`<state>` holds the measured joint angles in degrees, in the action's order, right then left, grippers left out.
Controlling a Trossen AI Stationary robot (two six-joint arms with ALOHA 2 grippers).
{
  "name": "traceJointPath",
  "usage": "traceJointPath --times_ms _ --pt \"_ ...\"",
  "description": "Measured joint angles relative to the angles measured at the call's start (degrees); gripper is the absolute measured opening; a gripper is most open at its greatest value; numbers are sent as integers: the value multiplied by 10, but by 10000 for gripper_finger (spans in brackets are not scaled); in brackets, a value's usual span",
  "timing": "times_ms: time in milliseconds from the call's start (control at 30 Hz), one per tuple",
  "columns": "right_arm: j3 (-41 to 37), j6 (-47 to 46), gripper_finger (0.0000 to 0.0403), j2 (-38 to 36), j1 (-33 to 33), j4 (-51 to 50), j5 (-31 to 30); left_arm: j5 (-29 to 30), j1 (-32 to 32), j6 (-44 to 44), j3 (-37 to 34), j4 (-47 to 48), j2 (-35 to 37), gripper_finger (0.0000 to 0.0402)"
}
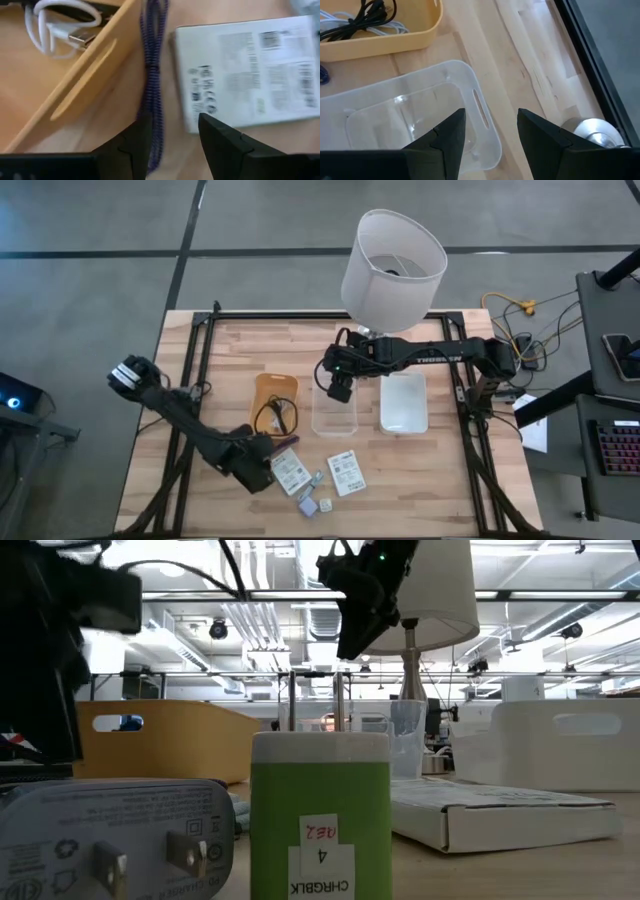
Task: Pick and place items into bin
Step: Put the blue charger cable into the yellow bin
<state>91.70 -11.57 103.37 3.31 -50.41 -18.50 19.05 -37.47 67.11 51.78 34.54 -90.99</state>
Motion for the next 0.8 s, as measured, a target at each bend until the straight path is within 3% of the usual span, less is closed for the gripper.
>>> traceJointPath --times_ms 467,567,733,800 --pt "0 -2 167 0 0 -4 0 -8 -1 46 -15 2 -48 141" --pt "-1 -3 167 0 0 -4 0 -10 -1 46 -13 1 -48 117" --pt "-1 -4 167 0 0 -2 -1 -10 -2 42 -14 2 -46 25" --pt "-1 -6 167 0 0 -2 -1 -9 -2 43 -14 2 -46 17"
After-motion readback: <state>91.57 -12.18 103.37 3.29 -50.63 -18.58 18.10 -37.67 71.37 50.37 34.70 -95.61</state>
